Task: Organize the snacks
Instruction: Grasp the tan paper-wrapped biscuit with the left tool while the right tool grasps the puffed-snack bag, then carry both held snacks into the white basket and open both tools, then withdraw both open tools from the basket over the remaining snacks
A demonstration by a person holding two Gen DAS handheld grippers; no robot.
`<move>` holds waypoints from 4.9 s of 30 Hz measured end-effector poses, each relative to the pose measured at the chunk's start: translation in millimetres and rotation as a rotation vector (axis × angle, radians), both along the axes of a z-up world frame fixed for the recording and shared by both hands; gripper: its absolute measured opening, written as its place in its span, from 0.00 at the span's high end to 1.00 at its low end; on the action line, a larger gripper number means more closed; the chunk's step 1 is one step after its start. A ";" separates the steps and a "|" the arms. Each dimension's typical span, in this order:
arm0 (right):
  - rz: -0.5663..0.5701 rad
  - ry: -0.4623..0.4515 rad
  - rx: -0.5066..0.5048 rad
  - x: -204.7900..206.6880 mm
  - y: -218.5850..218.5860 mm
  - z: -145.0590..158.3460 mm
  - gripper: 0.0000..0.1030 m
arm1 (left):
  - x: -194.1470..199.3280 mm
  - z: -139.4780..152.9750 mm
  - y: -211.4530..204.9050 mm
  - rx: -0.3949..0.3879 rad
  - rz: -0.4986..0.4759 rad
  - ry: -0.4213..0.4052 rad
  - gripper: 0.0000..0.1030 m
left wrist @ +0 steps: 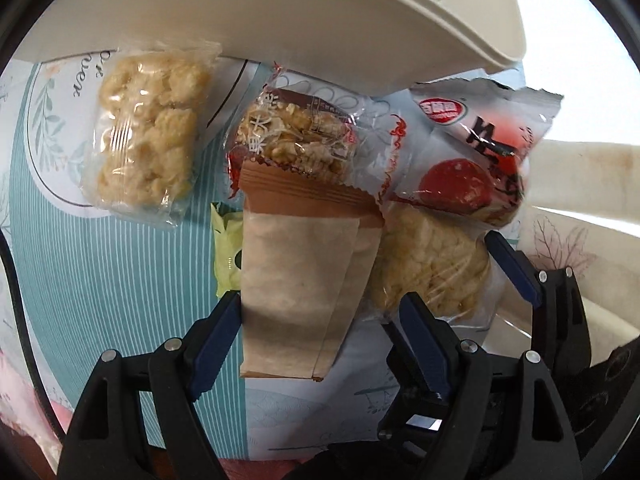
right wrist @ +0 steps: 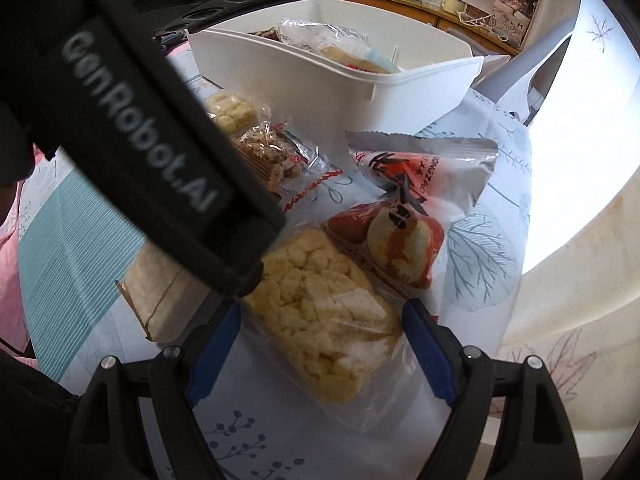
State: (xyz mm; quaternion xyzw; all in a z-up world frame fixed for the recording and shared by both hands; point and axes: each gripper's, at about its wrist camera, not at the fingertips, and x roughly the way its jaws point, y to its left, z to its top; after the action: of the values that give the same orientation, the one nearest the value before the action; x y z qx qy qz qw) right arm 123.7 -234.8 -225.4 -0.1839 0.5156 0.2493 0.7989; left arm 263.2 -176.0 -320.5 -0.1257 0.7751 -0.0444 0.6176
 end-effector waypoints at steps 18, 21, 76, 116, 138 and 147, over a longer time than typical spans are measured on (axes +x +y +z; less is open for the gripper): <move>-0.055 0.092 0.008 4.4 -0.8 -0.4 0.28 | -20.5 5.5 23.4 -0.024 0.100 0.031 0.46; -0.078 0.128 0.024 3.2 -0.5 0.3 0.28 | -27.7 7.1 27.6 -0.027 0.109 0.039 0.46; -0.565 -0.066 0.431 94.4 110.2 153.3 0.32 | 82.8 198.6 226.3 -0.162 -0.083 -0.325 0.47; -0.738 -0.057 0.383 91.0 84.9 147.4 0.21 | 71.9 181.7 212.0 -0.249 -0.143 -0.359 0.21; -0.573 0.039 0.433 24.5 45.7 155.5 0.21 | -46.8 196.4 189.1 -0.194 0.022 -0.466 0.21; -0.530 0.094 0.393 13.4 22.0 135.9 0.21 | -83.8 166.9 167.6 -0.170 0.074 -0.486 0.21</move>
State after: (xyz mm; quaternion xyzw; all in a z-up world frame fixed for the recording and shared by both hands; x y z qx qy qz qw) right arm 137.1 -212.9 -89.4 0.1260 0.5238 0.1356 0.8315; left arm 179.4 -8.4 -153.5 -0.1910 0.5923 -0.1155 0.7742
